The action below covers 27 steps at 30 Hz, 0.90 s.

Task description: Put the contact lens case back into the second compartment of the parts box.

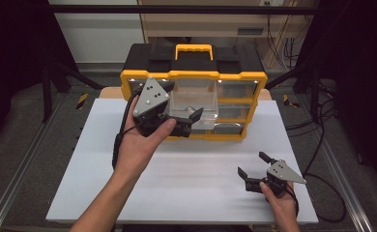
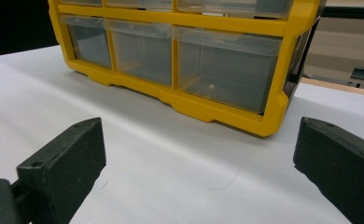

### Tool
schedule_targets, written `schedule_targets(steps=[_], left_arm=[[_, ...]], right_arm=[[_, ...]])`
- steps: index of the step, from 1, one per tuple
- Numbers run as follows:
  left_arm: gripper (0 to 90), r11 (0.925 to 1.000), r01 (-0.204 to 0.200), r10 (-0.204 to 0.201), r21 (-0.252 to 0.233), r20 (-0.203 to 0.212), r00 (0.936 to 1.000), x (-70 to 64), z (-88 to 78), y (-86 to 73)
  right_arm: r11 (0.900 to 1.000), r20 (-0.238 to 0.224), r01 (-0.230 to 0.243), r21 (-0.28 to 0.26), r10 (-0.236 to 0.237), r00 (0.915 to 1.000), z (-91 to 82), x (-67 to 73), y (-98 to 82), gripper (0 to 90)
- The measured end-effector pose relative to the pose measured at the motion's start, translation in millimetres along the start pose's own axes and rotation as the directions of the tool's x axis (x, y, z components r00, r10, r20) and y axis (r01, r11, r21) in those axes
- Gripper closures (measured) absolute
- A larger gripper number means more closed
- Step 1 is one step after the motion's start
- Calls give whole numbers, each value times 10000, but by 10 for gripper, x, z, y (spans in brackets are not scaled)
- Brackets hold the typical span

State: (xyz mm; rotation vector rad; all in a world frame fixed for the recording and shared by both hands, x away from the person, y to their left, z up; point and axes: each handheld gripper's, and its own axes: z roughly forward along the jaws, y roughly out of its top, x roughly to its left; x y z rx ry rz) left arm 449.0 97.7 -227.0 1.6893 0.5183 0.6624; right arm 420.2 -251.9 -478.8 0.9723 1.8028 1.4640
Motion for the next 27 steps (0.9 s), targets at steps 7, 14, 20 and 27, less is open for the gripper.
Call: schedule_targets(steps=[7, 14, 20, 27], left_arm=[[14, 10000, 13, -13, -14, 88, 10000, -15, -121, -74], [14, 10000, 89, -89, 20, -97, 9999, 22, -274, -187], [14, 9999, 116, -114, 76, -210, 9997, 49, -397, -280], [14, 9997, 258, -256, 25, -407, 9988, 117, -554, -382]], right_arm=[[9999, -5, 139, 77, -139, 9999, 11, 23, 5, 27], [9996, 87, 269, 40, -269, 9996, -14, 20, 17, 25], [9991, 99, 426, 65, -427, 9990, -21, 41, 28, 25], [9990, 116, 443, 42, -443, 9989, -49, 50, 39, 23]])
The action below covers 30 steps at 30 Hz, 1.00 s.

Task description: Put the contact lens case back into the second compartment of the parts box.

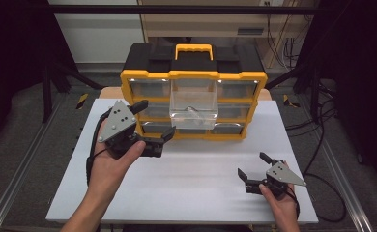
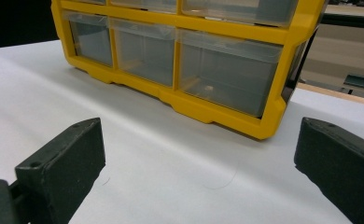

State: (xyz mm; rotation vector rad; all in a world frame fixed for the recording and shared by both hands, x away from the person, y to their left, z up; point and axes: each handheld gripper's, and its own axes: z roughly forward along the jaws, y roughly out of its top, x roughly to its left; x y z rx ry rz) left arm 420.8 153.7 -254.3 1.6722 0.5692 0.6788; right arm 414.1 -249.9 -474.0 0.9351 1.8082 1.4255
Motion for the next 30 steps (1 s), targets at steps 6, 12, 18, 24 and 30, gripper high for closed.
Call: schedule_targets(steps=[6, 12, 18, 24, 30], left_arm=[[14, 10000, -16, 17, 42, -193, 9998, 77, -99, -126], [14, 9999, 140, -138, 42, -399, 9991, 174, -177, -293], [14, 9996, 241, -233, 140, -550, 9982, 266, -246, -483], [14, 9994, 205, -189, 280, -554, 9983, 296, -295, -591], [14, 9989, 360, -338, 311, -672, 9972, 345, -368, -704]], right_arm=[[9999, 47, 66, 81, -67, 10000, 3, -8, -3, 23], [9999, -22, 115, 107, -115, 9999, 15, 2, -4, 23], [9999, -36, 125, 117, -124, 9999, 15, 0, -6, 23], [9999, -45, 124, 119, -124, 9999, 17, -2, -6, 23], [9999, -39, 113, 122, -112, 9999, 17, -5, -8, 23]])
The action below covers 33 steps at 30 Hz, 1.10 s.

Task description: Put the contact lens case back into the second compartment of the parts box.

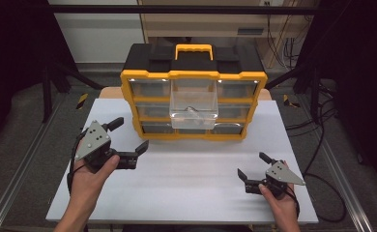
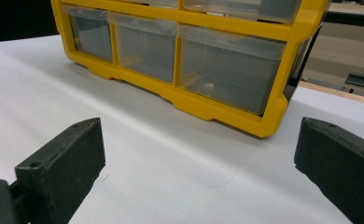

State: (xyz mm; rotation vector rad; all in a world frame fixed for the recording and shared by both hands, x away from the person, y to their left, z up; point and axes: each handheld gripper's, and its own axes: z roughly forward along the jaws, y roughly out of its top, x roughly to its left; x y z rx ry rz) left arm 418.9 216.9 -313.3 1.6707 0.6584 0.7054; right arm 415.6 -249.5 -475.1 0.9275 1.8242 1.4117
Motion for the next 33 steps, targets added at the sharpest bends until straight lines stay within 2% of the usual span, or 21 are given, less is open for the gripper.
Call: schedule_targets(steps=[4, 7, 10, 12, 14, 19, 21, 22, 25, 33], left_arm=[[14, 10000, 51, -52, -77, -187, 9998, 72, -75, -83], [14, 9987, 478, -481, -151, -211, 9986, 114, -140, -139], [14, 9984, 525, -532, -191, -332, 9980, 155, -224, -230], [14, 9987, 500, -504, -116, -378, 9980, 166, -243, -261], [14, 9990, 421, -413, 159, -462, 9981, 211, -296, -349], [14, 9982, 505, -486, 311, -604, 9970, 263, -347, -459], [14, 9990, 420, -409, 175, -612, 9973, 295, -346, -514], [14, 9995, 257, -245, 177, -634, 9977, 311, -342, -537], [15, 9991, 371, -355, 203, -733, 9967, 338, -349, -606], [15, 9998, 153, -144, 116, -761, 9970, 353, -382, -731]], right_arm=[[10000, -4, -11, -4, 11, 10000, -3, -10, -2, 23], [10000, 75, -28, 26, 28, 10000, -6, -12, -3, 25], [10000, 96, 3, 45, -4, 10000, -7, -10, 0, 26], [10000, 117, -15, 34, 15, 9999, -16, -12, -1, 25], [10000, 131, -73, -29, 74, 9999, -26, -23, 6, 25], [9998, 186, -180, -66, 181, 9997, -42, -57, 2, 25], [9993, 199, -332, -157, 335, 9992, -67, -86, 6, 26], [9991, 197, -379, -201, 383, 9991, -70, -99, 6, 28], [9987, 219, -460, -220, 465, 9987, -80, -118, 2, 30], [9968, 312, -719, -349, 730, 9968, -109, -157, 1, 45]])
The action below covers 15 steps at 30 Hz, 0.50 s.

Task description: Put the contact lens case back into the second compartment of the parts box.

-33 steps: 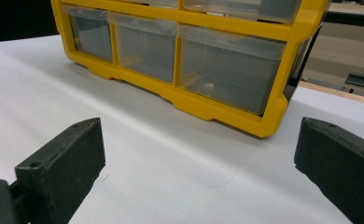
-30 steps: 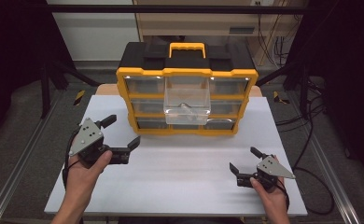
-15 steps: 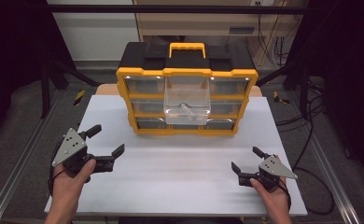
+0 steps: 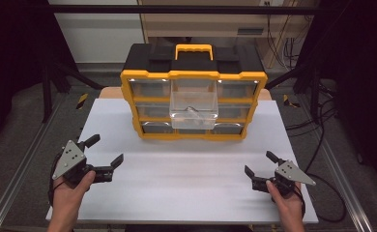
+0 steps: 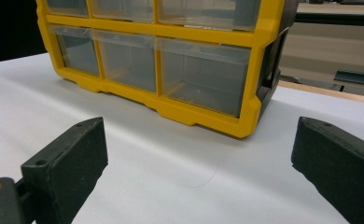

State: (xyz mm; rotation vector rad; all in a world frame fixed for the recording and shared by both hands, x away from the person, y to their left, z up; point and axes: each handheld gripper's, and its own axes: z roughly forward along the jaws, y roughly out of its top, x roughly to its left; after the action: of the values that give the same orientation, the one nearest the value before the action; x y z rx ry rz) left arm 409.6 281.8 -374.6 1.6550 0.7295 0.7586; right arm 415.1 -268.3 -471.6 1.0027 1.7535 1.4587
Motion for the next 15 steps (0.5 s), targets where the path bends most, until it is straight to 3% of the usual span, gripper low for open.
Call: schedule_targets(steps=[4, 11, 15], left_arm=[[15, 9999, -124, 124, 74, -10, 9999, -26, -41, -56], [14, 9993, 359, -361, -97, -211, 9991, 3, -93, -248], [16, 9978, 660, -665, -104, -533, 9964, 48, -105, -420]], right_arm=[[10000, -29, -86, -39, 86, 10000, -17, -15, 4, 48], [9995, -89, -240, -210, 238, 9997, -52, -62, 4, 55], [9991, -127, -344, -251, 341, 9993, -67, -86, 0, 58]])
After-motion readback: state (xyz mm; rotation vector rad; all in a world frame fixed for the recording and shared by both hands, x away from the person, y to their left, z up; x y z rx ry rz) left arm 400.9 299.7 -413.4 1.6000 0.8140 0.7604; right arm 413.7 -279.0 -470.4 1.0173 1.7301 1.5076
